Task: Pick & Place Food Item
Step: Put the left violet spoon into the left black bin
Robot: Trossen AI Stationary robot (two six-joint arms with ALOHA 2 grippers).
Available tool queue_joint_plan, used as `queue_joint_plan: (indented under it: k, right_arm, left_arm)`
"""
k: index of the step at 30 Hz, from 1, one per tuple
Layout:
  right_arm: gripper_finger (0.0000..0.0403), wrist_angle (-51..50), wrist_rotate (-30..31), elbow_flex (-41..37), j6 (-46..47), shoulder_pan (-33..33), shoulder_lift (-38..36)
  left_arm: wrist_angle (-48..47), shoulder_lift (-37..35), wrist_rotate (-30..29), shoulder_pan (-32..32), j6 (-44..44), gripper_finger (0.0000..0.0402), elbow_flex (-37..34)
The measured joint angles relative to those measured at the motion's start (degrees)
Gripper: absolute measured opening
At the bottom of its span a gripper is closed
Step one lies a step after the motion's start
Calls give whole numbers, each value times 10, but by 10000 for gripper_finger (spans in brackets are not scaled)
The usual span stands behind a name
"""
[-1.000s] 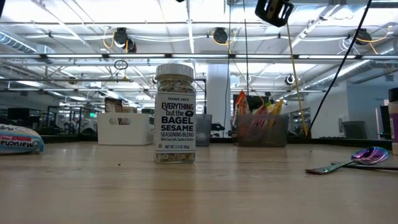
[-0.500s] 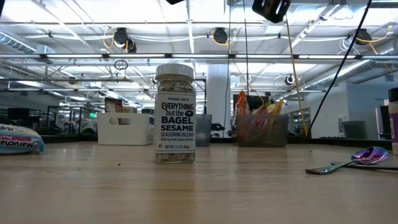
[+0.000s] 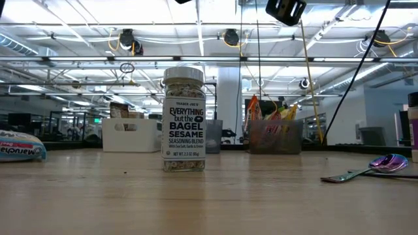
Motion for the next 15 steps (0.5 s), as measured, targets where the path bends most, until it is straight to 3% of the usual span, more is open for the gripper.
queue_joint_plan:
  k: [12,15]
  right_arm:
    - [0,0,0,0,0,0,0]
    - [0,0,0,0,1,0,0]
  left_arm:
    - [16,0,17,0,20,22,0]
    - [16,0,27,1,24,10,0]
